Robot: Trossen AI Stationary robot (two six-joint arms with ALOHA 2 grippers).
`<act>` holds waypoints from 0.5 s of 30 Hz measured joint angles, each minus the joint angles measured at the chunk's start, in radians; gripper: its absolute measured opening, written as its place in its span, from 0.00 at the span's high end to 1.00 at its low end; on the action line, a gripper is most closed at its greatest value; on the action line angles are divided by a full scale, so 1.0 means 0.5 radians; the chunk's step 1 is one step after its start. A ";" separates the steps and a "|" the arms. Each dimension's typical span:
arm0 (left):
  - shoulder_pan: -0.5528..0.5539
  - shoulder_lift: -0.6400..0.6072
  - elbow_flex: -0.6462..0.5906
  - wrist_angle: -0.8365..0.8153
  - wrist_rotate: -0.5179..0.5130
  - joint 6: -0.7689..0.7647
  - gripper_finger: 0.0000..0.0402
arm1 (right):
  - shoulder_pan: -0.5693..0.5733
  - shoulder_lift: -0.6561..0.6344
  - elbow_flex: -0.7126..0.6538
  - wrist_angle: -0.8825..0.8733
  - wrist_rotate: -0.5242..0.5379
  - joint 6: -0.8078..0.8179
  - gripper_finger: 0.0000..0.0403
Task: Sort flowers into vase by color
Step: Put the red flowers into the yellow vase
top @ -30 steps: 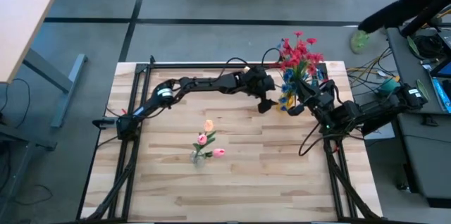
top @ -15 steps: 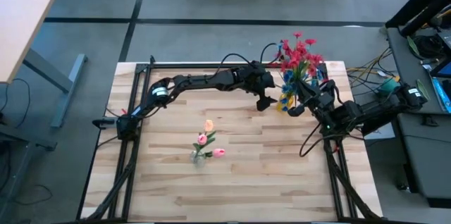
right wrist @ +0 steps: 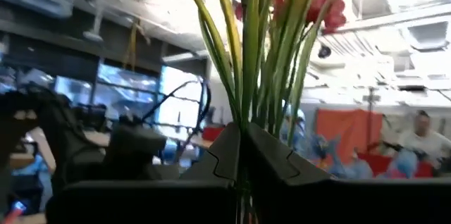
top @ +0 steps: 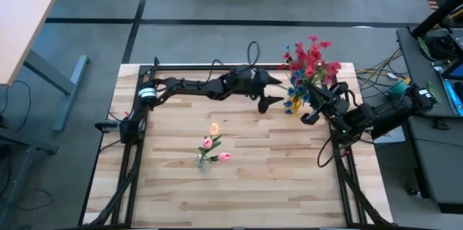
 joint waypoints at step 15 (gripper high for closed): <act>0.063 -0.022 -0.225 0.383 0.376 -0.520 0.15 | 0.000 -0.010 0.000 -0.064 -0.275 0.355 0.97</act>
